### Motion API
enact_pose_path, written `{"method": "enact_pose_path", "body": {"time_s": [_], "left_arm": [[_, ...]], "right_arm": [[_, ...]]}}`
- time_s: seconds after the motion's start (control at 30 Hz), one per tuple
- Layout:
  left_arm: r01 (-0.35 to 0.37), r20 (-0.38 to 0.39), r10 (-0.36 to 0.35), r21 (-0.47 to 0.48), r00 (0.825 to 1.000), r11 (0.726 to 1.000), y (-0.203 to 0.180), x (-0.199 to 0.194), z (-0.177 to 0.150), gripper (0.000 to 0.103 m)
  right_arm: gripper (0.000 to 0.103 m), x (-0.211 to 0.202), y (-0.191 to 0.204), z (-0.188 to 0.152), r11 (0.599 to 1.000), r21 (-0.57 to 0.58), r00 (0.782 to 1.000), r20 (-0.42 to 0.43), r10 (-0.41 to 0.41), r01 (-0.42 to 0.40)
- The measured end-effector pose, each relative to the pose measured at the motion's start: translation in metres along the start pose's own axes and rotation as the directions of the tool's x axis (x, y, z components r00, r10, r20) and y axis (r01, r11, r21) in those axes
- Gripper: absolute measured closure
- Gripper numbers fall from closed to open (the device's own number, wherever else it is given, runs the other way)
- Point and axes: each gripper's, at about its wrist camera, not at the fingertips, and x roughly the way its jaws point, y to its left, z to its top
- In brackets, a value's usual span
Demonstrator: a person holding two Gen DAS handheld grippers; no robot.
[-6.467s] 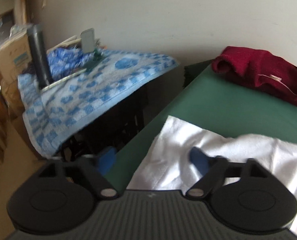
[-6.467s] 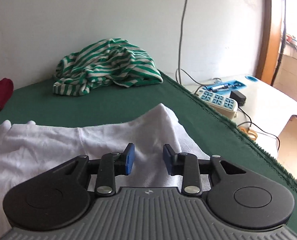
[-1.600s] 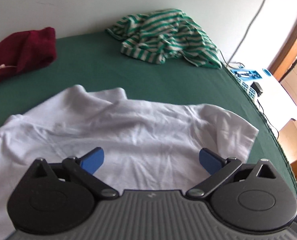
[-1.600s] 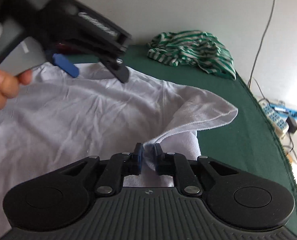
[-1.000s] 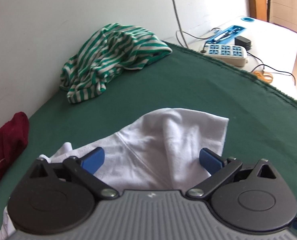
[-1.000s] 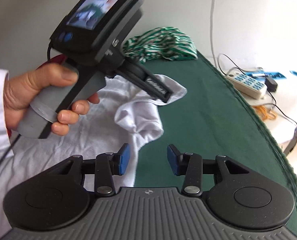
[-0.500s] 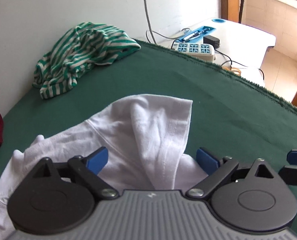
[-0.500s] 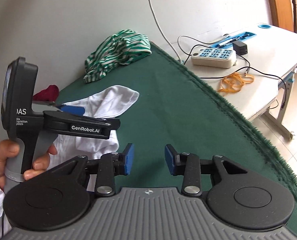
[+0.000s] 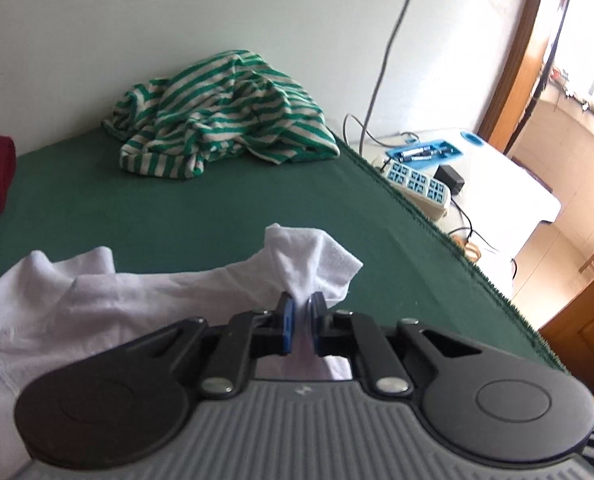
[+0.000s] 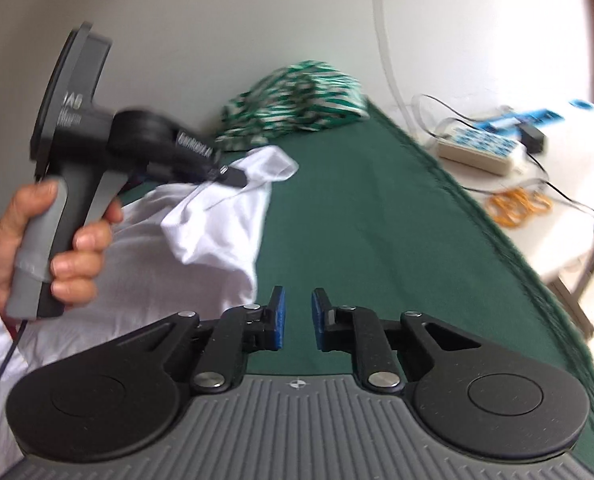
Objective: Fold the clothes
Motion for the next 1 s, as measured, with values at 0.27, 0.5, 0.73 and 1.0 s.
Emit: {"method": "enact_pose_path", "body": {"time_s": [0.27, 0.5, 0.73, 1.0], "left_arm": [[-0.039, -0.048, 0.027, -0.271, 0.999, 0.962, 0.087, -0.019, -0.029, 0.094], [-0.074, 0.012, 0.083, -0.352, 0.996, 0.933, 0.122, -0.063, -0.063, 0.025], [-0.118, 0.000, 0.119, -0.090, 0.993, 0.989, 0.078, -0.054, -0.067, 0.020], [-0.137, -0.051, 0.138, 0.033, 0.989, 0.990, 0.065, -0.038, -0.084, 0.054]], "right_arm": [[0.068, 0.027, 0.074, 0.007, 0.927, -0.367, 0.997, 0.006, 0.079, -0.072], [0.066, 0.039, 0.110, -0.004, 0.845, -0.517, 0.991, -0.064, 0.118, -0.134], [0.065, 0.045, 0.111, -0.003, 0.872, -0.468, 0.989, -0.103, 0.110, -0.146], [0.078, 0.056, 0.070, 0.037, 0.974, -0.212, 0.994, -0.086, 0.067, -0.084]]}}
